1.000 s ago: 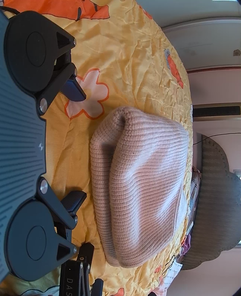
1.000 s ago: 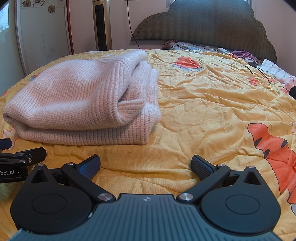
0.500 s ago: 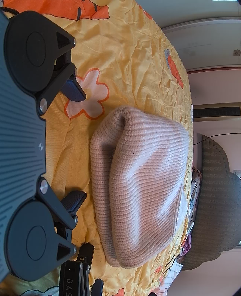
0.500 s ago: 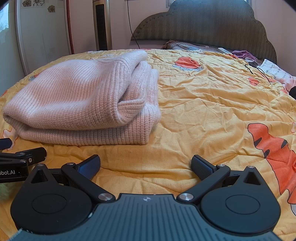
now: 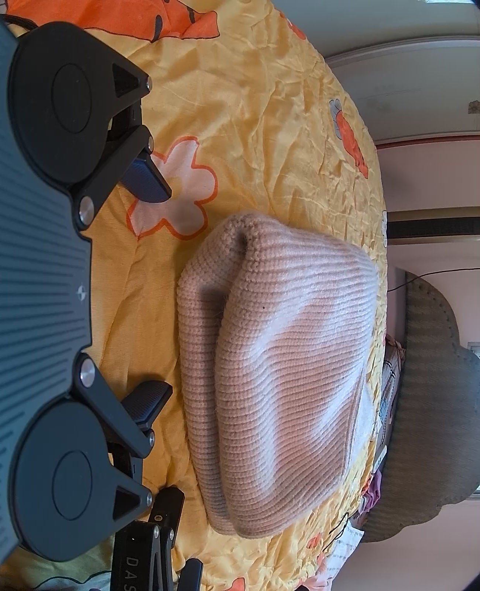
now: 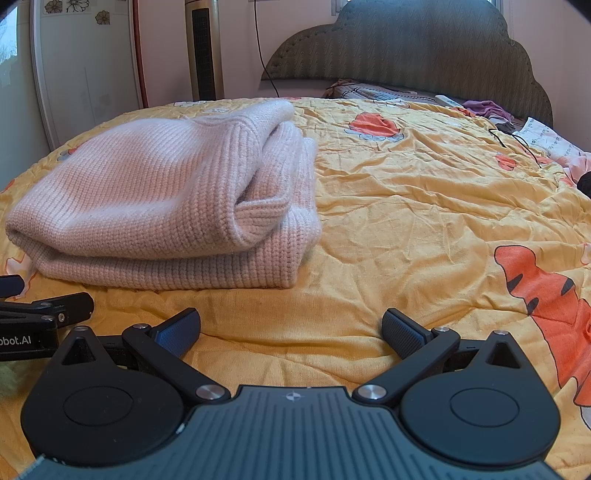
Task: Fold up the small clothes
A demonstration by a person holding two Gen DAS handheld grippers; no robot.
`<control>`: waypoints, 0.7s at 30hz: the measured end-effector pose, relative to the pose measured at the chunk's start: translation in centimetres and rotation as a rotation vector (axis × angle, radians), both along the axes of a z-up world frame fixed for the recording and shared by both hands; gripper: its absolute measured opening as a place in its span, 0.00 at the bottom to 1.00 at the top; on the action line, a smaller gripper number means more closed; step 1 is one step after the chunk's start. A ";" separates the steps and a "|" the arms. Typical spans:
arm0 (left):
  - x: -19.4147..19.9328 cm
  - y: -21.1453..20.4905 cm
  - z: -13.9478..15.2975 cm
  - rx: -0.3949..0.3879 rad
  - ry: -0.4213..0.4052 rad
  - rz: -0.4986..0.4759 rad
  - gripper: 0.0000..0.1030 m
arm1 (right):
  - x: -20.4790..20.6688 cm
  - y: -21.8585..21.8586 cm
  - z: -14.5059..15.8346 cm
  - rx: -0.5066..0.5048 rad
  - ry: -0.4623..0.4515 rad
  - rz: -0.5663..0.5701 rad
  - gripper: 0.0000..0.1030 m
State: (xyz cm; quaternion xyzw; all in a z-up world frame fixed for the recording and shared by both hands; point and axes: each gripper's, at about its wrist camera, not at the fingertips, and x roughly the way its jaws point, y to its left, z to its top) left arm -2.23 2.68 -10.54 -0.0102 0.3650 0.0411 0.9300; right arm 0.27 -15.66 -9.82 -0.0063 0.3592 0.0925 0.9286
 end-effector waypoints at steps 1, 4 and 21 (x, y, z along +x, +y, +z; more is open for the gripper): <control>0.0 0.0 0.0 -0.001 0.000 0.002 1.00 | 0.0 0.0 0.0 0.000 0.000 0.000 1.00; 0.2 -0.1 0.0 0.003 0.001 0.017 1.00 | 0.0 0.0 0.0 0.001 0.000 0.000 1.00; 0.1 0.1 0.1 -0.006 -0.004 0.018 1.00 | 0.0 -0.1 0.0 0.005 -0.001 -0.001 1.00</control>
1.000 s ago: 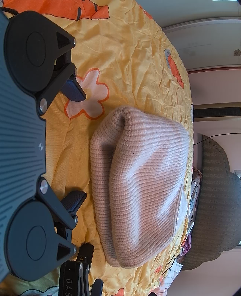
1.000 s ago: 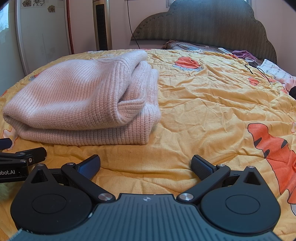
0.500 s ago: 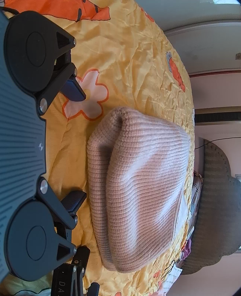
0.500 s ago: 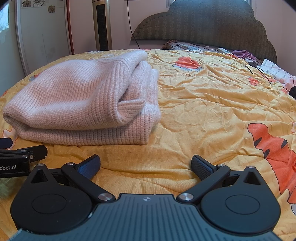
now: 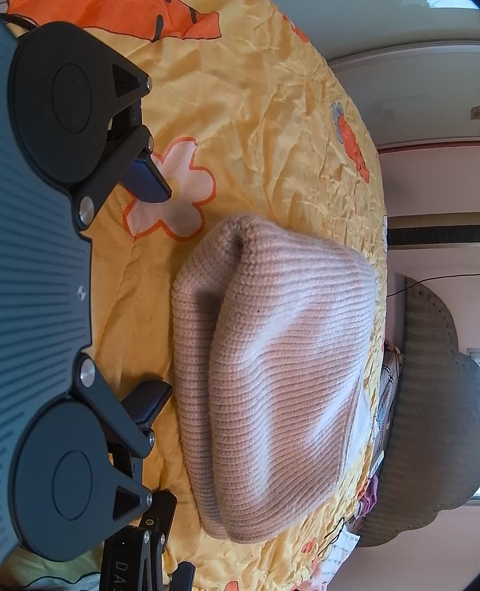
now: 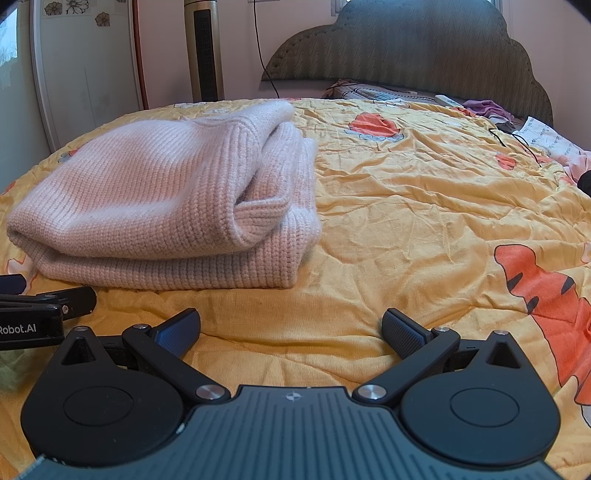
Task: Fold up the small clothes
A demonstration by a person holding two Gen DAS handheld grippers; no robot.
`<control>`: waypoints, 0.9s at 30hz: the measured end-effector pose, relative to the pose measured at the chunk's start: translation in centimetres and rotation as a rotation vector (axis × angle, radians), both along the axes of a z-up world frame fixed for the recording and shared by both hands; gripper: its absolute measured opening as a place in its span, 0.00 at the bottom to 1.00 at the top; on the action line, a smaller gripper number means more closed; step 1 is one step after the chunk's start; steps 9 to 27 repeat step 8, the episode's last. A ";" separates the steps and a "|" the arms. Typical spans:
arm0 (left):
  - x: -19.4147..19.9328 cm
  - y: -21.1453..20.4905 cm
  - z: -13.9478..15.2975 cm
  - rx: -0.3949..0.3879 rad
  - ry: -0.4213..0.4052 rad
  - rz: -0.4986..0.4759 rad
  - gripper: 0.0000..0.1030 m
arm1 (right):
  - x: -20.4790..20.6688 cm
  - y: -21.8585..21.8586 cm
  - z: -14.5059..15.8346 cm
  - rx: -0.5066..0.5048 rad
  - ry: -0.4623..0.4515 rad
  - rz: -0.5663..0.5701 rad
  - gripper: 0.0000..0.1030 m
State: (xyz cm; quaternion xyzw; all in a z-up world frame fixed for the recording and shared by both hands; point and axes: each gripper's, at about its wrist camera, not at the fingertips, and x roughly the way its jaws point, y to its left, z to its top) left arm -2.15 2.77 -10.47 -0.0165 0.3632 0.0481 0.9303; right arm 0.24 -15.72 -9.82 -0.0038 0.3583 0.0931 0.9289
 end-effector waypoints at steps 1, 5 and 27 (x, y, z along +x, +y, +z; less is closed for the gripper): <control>-0.1 0.0 0.0 0.002 -0.002 -0.003 1.00 | 0.0 0.0 0.0 0.000 0.000 0.000 1.00; -0.4 0.4 -0.1 0.007 -0.010 0.058 1.00 | 0.0 0.0 0.0 0.000 -0.001 0.001 1.00; -0.5 0.6 0.0 -0.001 -0.010 0.058 1.00 | 0.0 0.0 0.0 -0.001 0.000 0.001 1.00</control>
